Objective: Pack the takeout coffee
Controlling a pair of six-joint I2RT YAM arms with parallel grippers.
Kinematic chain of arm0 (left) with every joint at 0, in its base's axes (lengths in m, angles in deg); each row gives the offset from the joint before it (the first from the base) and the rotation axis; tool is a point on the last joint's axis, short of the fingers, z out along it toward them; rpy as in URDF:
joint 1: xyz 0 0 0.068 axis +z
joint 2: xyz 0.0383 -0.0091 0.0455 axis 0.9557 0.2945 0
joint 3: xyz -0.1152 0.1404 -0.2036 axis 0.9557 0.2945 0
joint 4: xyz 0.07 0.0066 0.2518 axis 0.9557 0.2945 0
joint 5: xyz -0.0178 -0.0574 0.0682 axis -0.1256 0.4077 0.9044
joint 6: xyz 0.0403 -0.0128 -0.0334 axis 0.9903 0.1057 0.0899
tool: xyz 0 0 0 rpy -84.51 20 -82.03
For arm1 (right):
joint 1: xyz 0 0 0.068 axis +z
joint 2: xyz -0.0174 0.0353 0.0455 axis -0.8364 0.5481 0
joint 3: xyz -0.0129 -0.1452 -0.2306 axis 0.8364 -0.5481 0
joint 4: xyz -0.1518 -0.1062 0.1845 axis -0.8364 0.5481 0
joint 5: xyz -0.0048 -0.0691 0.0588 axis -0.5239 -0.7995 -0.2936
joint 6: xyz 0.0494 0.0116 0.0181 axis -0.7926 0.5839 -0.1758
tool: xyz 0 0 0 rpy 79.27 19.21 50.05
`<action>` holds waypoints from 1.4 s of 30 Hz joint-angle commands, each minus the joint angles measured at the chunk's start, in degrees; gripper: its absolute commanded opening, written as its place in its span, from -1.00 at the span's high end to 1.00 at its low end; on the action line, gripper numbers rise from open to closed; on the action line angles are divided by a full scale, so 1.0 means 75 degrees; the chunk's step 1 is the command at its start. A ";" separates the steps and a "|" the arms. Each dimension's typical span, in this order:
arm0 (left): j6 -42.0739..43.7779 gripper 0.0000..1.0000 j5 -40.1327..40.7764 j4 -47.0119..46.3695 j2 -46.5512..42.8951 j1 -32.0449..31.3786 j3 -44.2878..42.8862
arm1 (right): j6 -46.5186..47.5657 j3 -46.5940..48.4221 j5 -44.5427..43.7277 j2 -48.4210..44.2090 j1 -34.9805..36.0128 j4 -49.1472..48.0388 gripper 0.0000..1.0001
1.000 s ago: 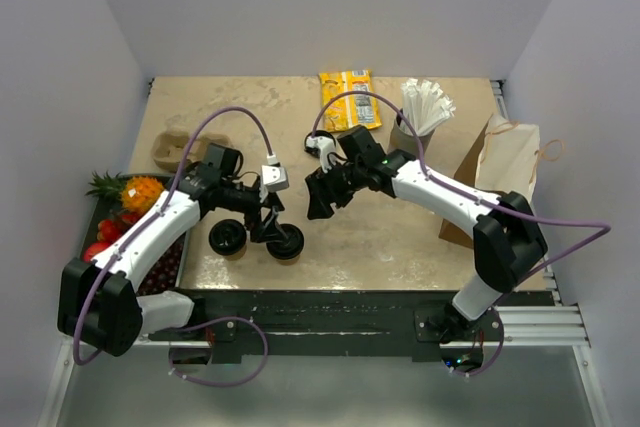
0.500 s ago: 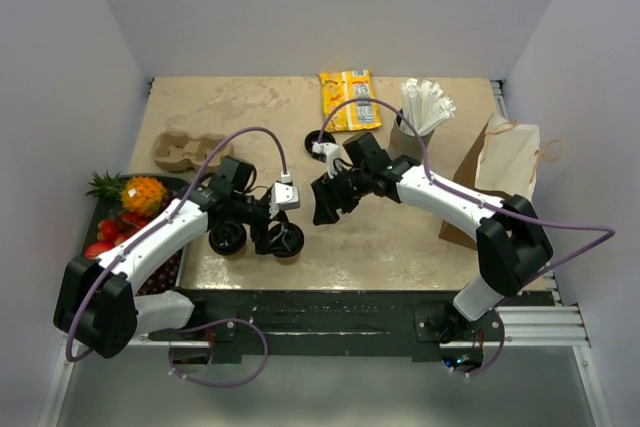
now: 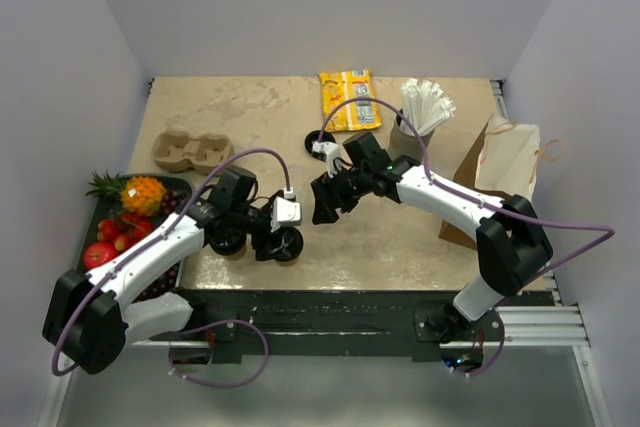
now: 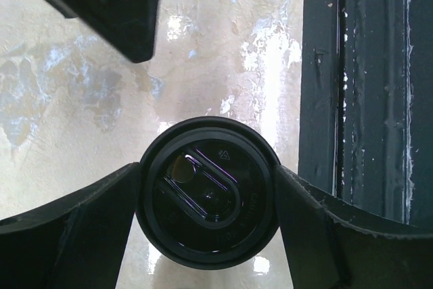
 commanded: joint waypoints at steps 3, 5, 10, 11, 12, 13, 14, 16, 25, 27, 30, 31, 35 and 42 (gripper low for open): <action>0.1137 -0.64 0.1260 -0.0129 -0.0748 -0.0368 0.1173 | -0.0078 0.0033 0.0146 -0.0063 -0.0006 -0.0257 -0.45; 0.1569 -0.64 0.1692 -0.0293 -0.0912 -0.0380 0.1491 | -0.0078 0.0068 0.0123 -0.0039 -0.0006 -0.0234 -0.45; 0.1643 -0.65 0.2187 -0.0738 -0.0715 -0.0416 0.1997 | -0.0066 0.0185 0.0099 0.0090 -0.0006 -0.0187 -0.45; 0.1491 -0.65 0.2129 -0.0867 -0.0575 -0.0416 0.1950 | -0.0066 0.0186 0.0099 0.0101 0.0005 -0.0187 -0.45; 0.1409 -0.65 0.2071 -0.0926 -0.0515 -0.0427 0.1822 | -0.0066 0.0197 0.0087 0.0113 -0.0006 -0.0199 -0.45; 0.1315 -0.65 0.2035 -0.0984 -0.0434 -0.0427 0.1763 | -0.0066 0.0232 0.0076 0.0148 -0.0006 -0.0187 -0.45; 0.1140 -0.65 0.2012 -0.1124 -0.0259 -0.0439 0.1716 | -0.0066 0.0267 0.0076 0.0172 -0.0006 -0.0199 -0.45; 0.1068 -0.65 0.1988 -0.1126 -0.0024 -0.0451 0.1633 | -0.0066 0.0303 0.0087 0.0230 -0.0006 -0.0199 -0.45; 0.0108 -0.65 0.0969 -0.0645 0.1161 0.0052 0.0544 | 0.0133 0.0642 -0.0042 0.0324 0.0005 -0.0105 -0.46; -0.0104 -0.65 0.0642 -0.0552 0.1243 0.0357 0.0251 | 0.0249 0.0806 -0.0088 0.0313 0.0006 0.0023 -0.46; 0.0012 -0.65 0.0114 -0.0201 0.1302 0.0896 0.0040 | 0.0390 0.0994 -0.0182 0.0266 -0.0006 0.0164 -0.46; 0.0036 -0.65 0.0078 -0.0211 0.1209 0.0990 0.0062 | 0.0414 0.1017 -0.0205 0.0266 0.0005 0.0211 -0.46; 0.0399 -0.69 -0.0061 0.0093 0.1079 0.1178 0.0051 | 0.0555 0.1088 -0.0276 0.0254 -0.0006 0.0328 -0.46; 0.0248 -0.85 -0.1035 0.0105 0.0563 0.1190 -0.0370 | 0.0976 0.1240 -0.0230 0.0312 -0.0006 0.0528 -0.49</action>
